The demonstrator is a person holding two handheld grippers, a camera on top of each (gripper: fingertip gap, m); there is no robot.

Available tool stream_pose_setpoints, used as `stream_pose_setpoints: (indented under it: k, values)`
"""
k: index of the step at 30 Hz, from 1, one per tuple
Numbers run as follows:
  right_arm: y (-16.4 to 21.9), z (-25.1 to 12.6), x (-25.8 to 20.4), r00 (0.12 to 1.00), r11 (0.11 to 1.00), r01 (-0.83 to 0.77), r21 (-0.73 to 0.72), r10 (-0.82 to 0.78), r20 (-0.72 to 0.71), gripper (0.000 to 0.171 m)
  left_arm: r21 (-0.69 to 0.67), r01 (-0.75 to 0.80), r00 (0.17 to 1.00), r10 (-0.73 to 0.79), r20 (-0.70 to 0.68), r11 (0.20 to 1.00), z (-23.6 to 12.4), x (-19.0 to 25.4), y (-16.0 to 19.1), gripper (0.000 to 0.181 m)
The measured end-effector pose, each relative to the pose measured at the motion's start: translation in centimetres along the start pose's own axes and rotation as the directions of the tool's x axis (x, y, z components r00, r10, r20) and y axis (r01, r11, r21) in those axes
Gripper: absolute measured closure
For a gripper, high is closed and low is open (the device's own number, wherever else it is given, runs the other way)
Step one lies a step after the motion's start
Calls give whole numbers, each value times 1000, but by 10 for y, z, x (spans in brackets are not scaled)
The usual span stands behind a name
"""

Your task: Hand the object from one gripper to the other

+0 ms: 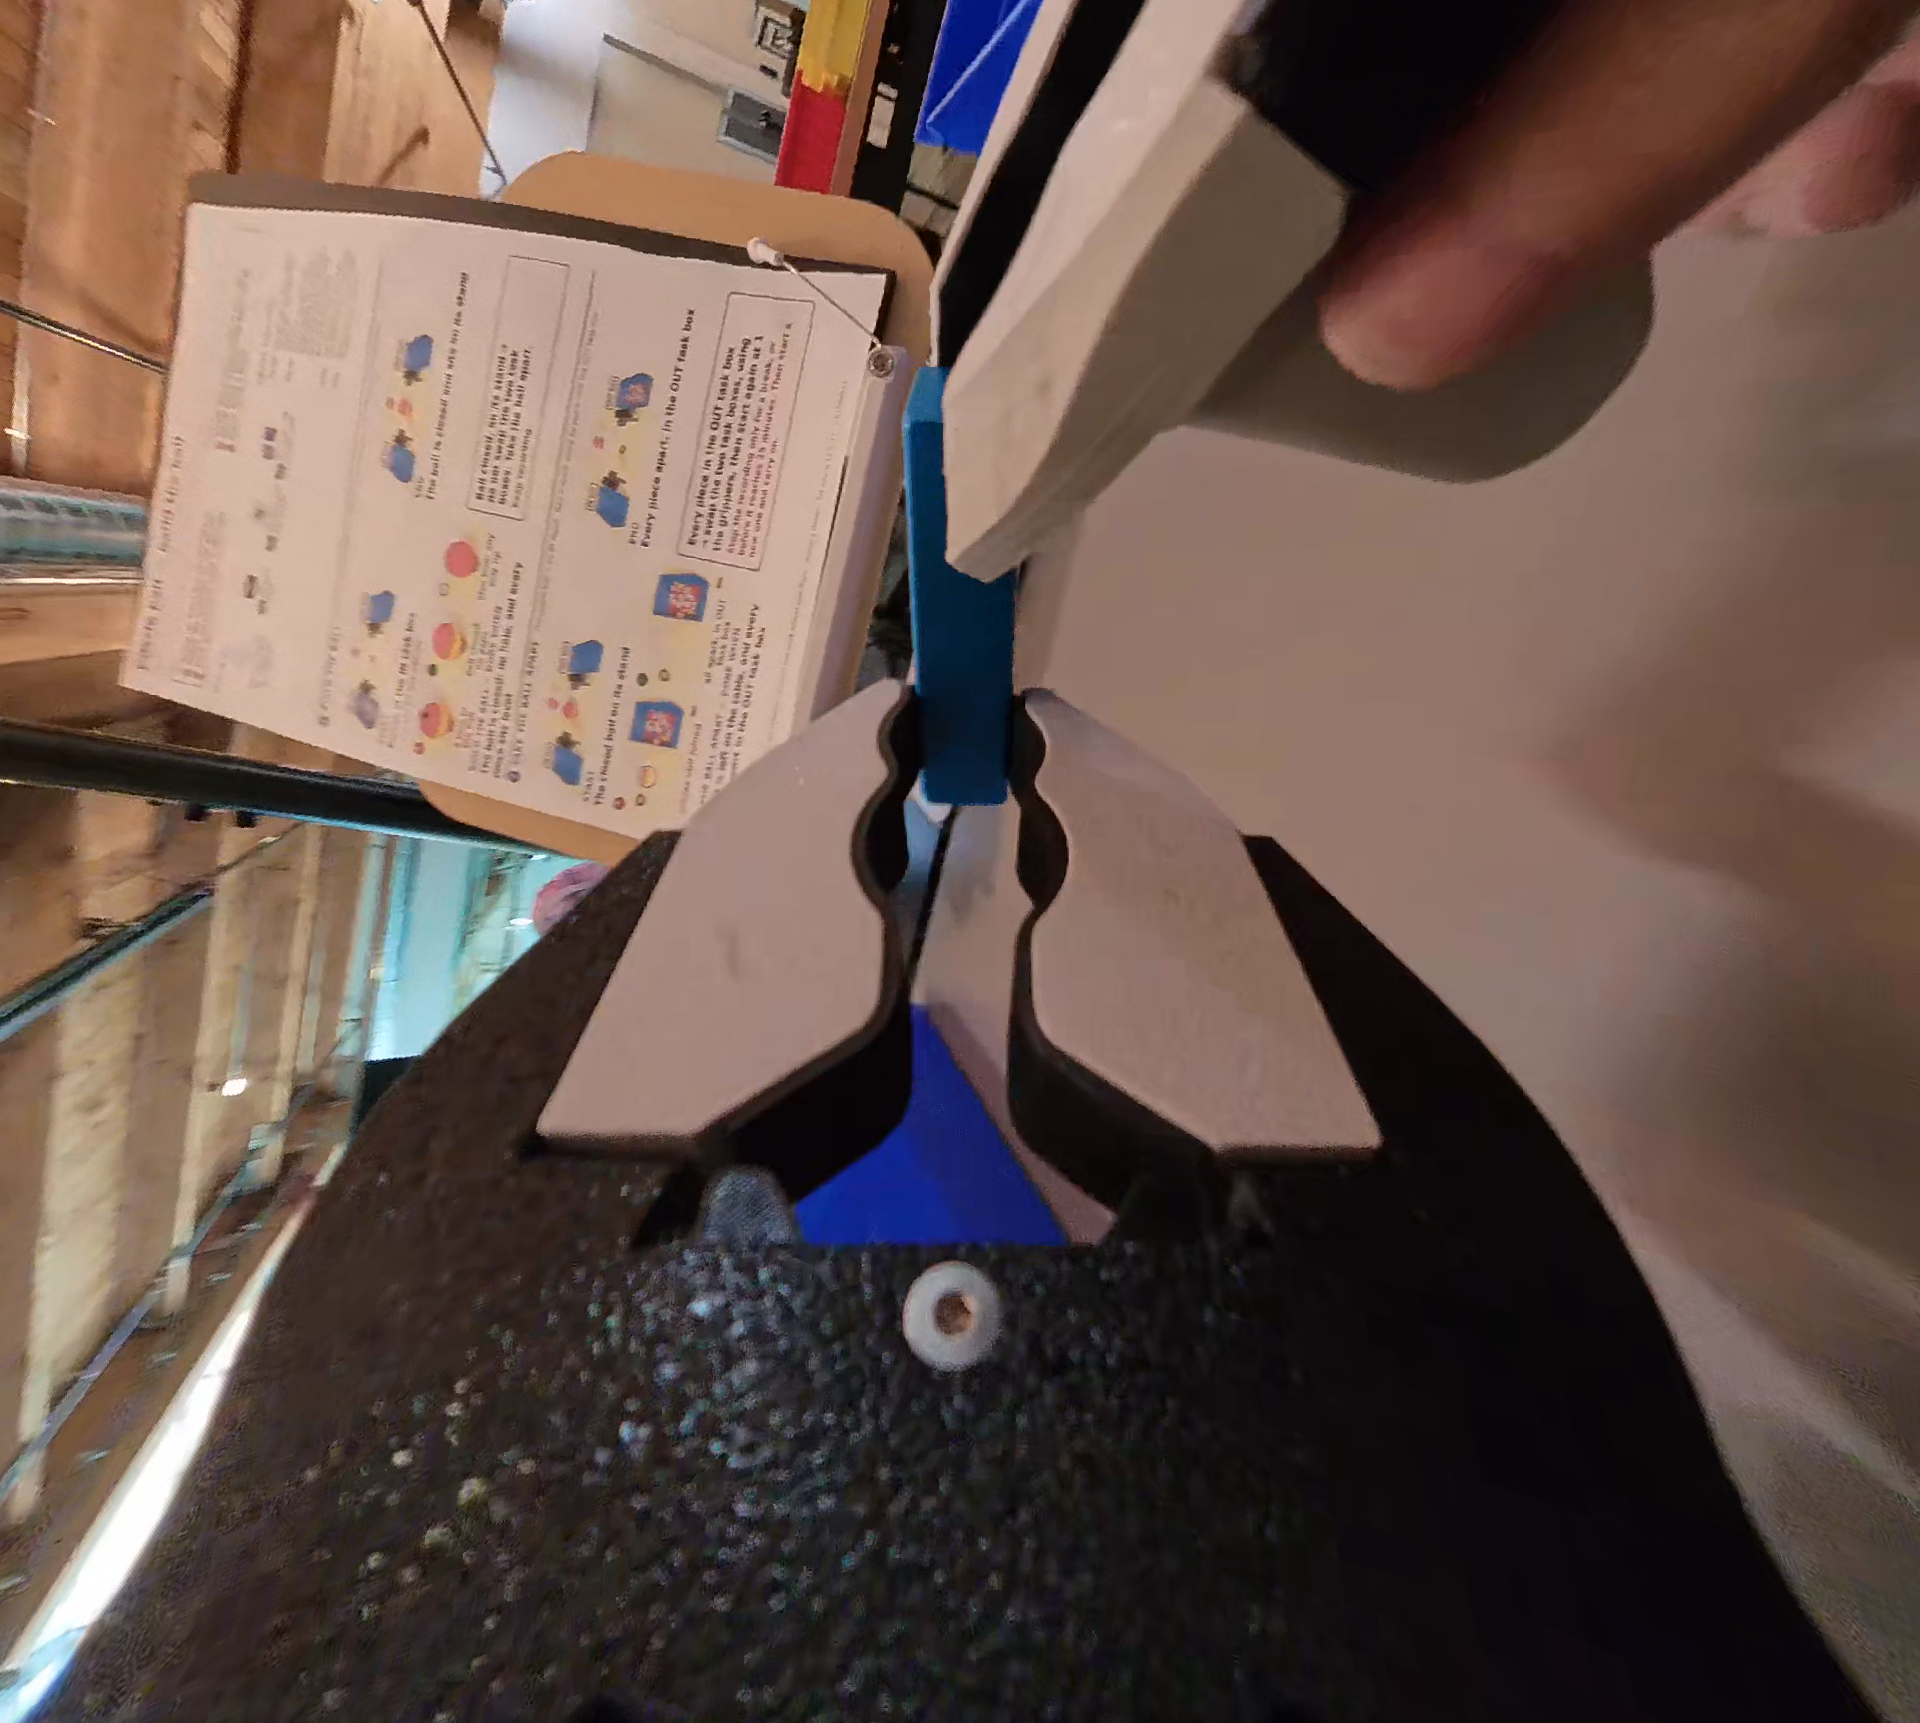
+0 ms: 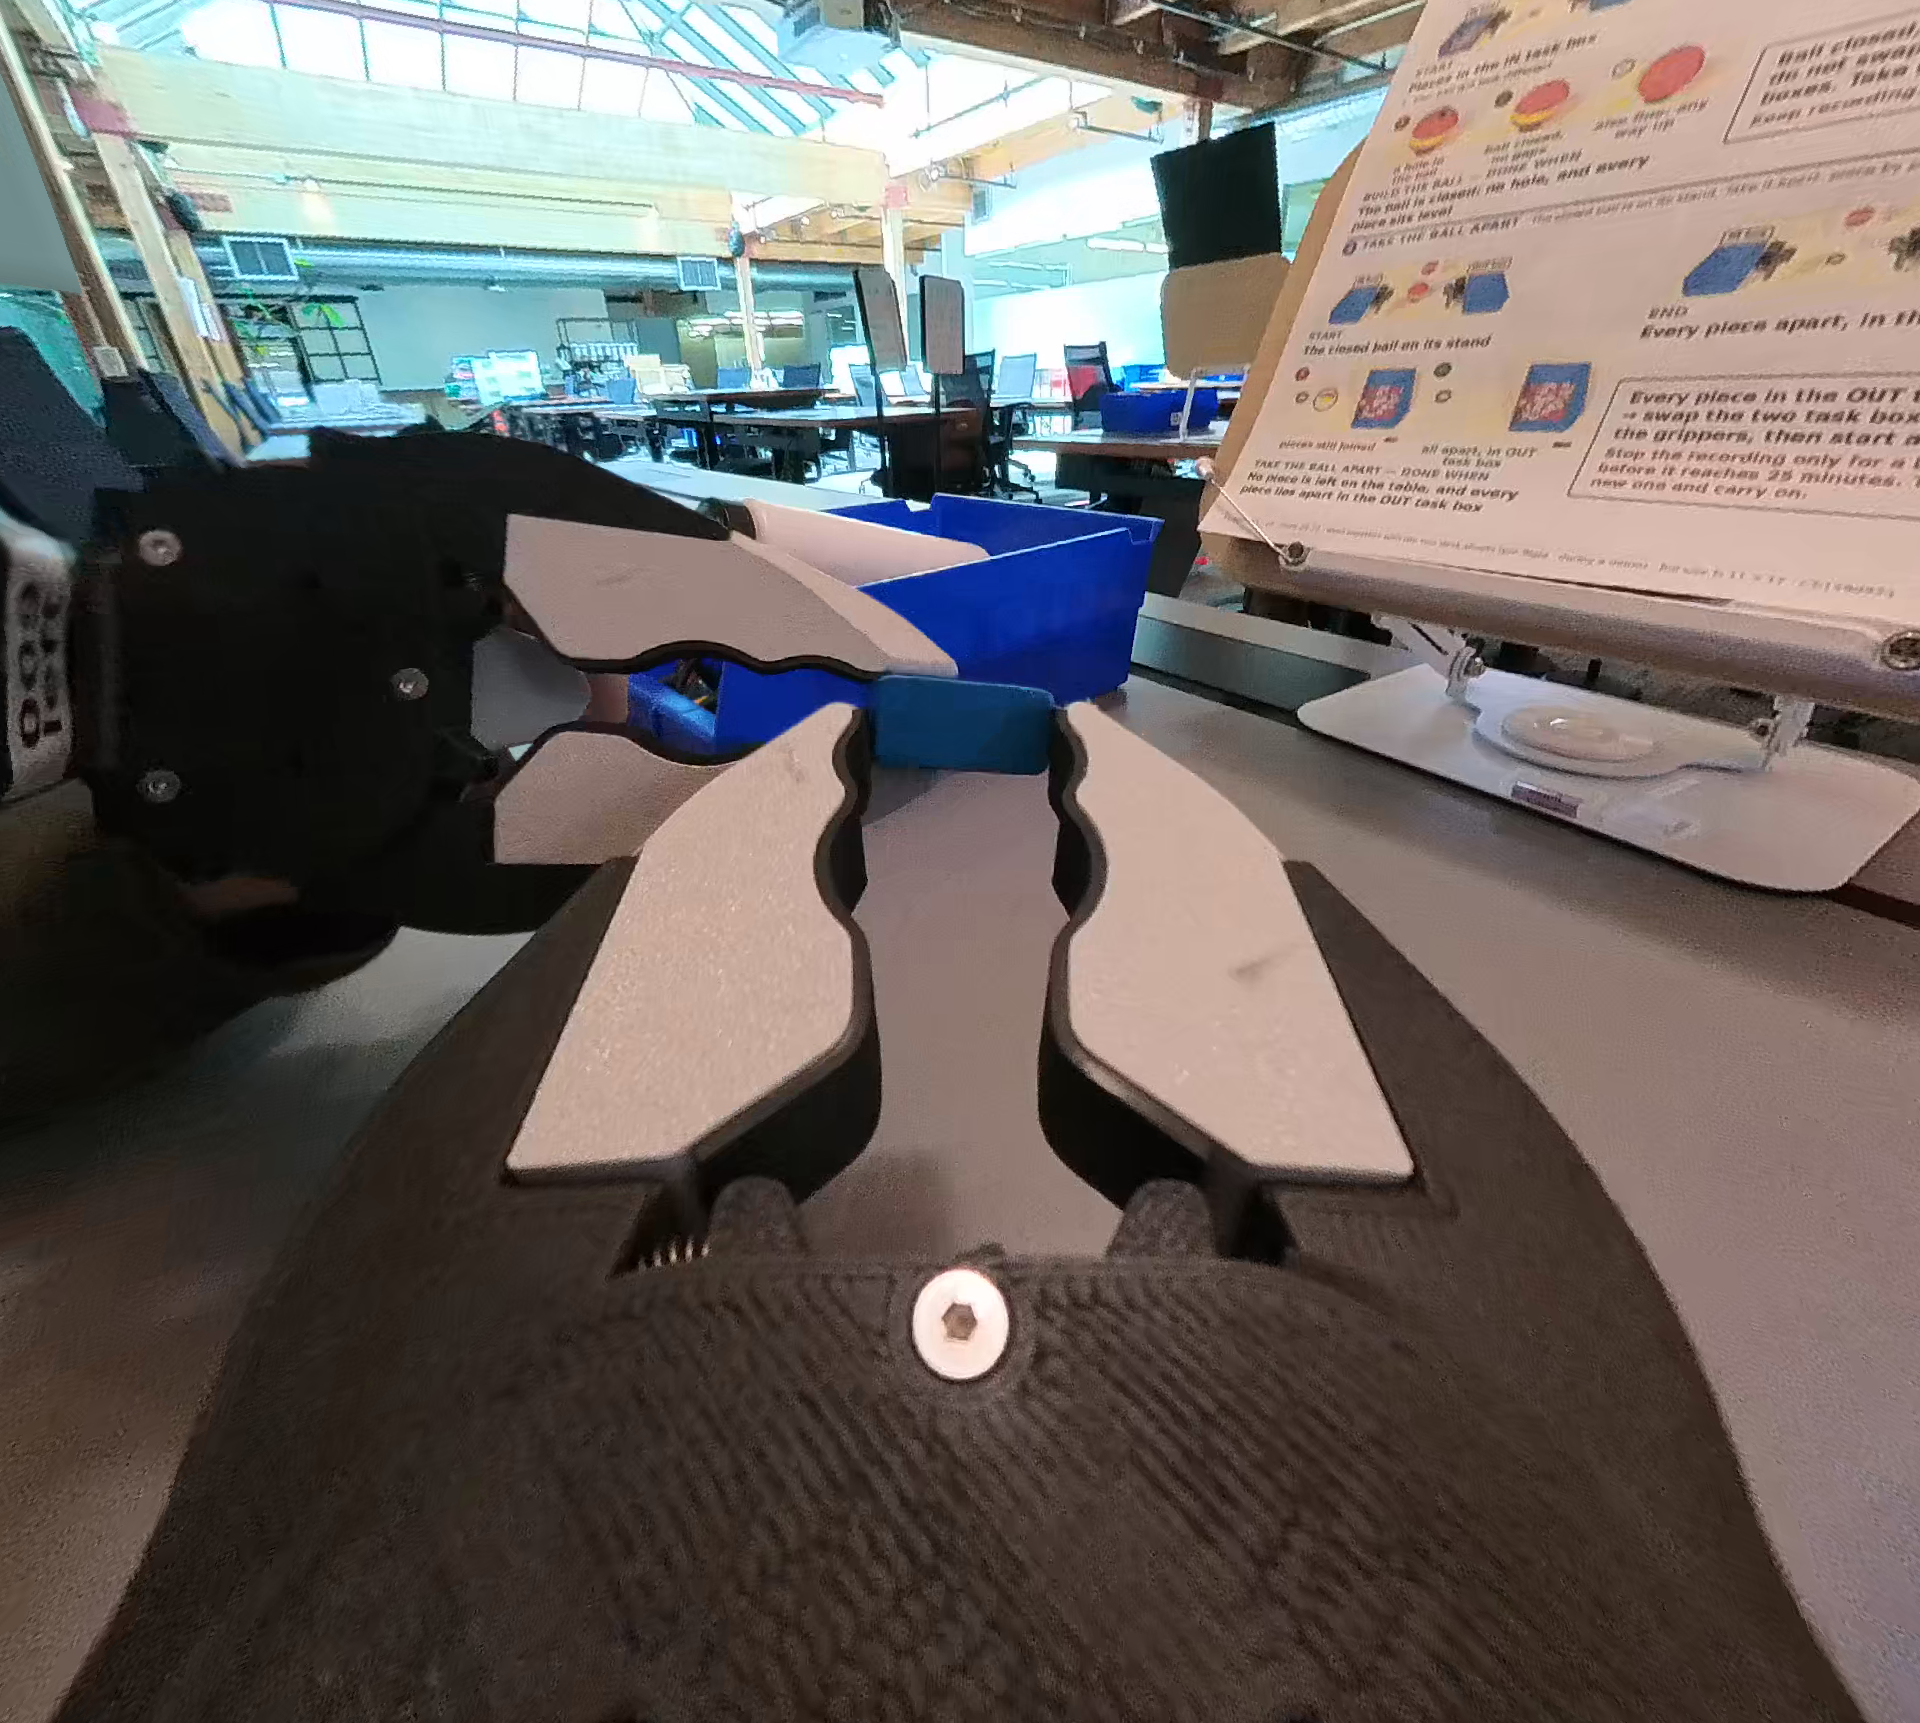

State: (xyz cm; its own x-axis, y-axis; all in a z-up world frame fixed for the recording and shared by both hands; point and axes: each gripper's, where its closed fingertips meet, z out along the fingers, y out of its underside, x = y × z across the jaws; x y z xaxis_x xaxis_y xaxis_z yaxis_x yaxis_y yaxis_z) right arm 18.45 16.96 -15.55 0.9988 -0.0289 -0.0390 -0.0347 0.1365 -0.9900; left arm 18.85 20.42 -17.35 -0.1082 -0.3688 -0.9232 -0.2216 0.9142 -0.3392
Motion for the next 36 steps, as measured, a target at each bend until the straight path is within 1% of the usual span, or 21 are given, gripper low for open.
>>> stream_pose_setpoints:
  k: [4, 6, 8, 10, 11, 12, 13, 14, 15, 17, 18, 19, 20, 21, 23, 25, 26, 29, 31, 33, 36]
  values:
    - [5, 1, 1, 1000, 999, -19, -38, 19, 0, 138, -2, -74, 997, 74, 22, 997, 0, 2, -2, 166]
    - [2, 1, 0, 999, 999, -28, -37, 29, 18, 138, 43, -25, 1000, 24, 14, 999, 0, 1, -5, 166]
    - [-4, -2, 1, 998, 999, -40, -9, 40, 44, 138, 112, 94, 995, -89, -47, 989, -2, 3, -10, 165]
    - [-14, -7, 3, 997, 998, -35, 47, 32, 64, 138, 161, 302, 946, -274, -175, 940, -3, 5, -15, 145]
    - [-20, -11, 3, 996, 996, -35, 82, 28, 83, 138, 166, 433, 883, -381, -272, 886, -5, 7, -17, 135]
    - [-26, -15, 4, 994, 992, -41, 118, 29, 103, 138, 147, 568, 787, -483, -384, 810, -7, 10, -20, 125]
    - [-33, -20, 5, 992, 986, -51, 158, 32, 120, 138, 109, 698, 655, -570, -496, 708, -11, 12, -25, 115]
    - [-40, -24, 4, 988, 977, -61, 203, 30, 154, 138, 49, 816, 481, -630, -610, 576, -17, 12, -32, 105]
    - [-47, -29, 1, 980, 966, -74, 247, 25, 195, 137, -33, 911, 269, -652, -709, 411, -24, 8, -39, 104]
    - [-54, -36, -4, 969, 952, -79, 297, 3, 249, 138, -244, 968, -173, -541, -823, 62, -40, -10, -52, 110]
    - [-54, -37, -9, 962, 953, -62, 298, -23, 274, 138, -355, 933, -344, -434, -833, -58, -47, -18, -55, 119]
    - [-53, -37, -13, 958, 953, -24, 301, -63, 278, 138, -456, 881, -470, -334, -817, -123, -52, -22, -55, 129]
    - [-52, -36, -18, 955, 952, 26, 306, -115, 274, 138, -537, 831, -556, -258, -790, -145, -55, -21, -55, 132]
    - [-49, -35, -23, 947, 951, 78, 300, -165, 275, 138, -597, 790, -613, -210, -761, -142, -58, -18, -56, 133]
    - [-38, -30, -31, 928, 946, 192, 260, -262, 267, 137, -659, 744, -668, -178, -723, -114, -62, -9, -58, 140]
    - [-26, -25, -37, 897, 927, 305, 216, -356, 261, 137, -675, 732, -680, -169, -714, -94, -64, -4, -61, 149]
    - [-25, -24, -39, 888, 918, 335, 213, -383, 254, 137, -676, 731, -679, -188, -710, -90, -63, -1, -61, 156]
    - [-17, -20, -36, 878, 907, 389, 163, -419, 233, 138, -649, 755, -651, -218, -727, -93, -59, 0, -56, 163]
    - [-4, -18, -32, 856, 883, 460, 89, -468, 221, 138, -606, 791, -600, -288, -746, -78, -54, 3, -50, 163]
    - [5, -17, -32, 844, 874, 484, 44, -480, 239, 137, -574, 819, -541, -356, -762, -16, -51, 10, -45, 165]
    - [13, -18, -36, 827, 866, 500, 11, -481, 290, 128, -483, 865, -361, -496, -790, 139, -46, 20, -35, 165]
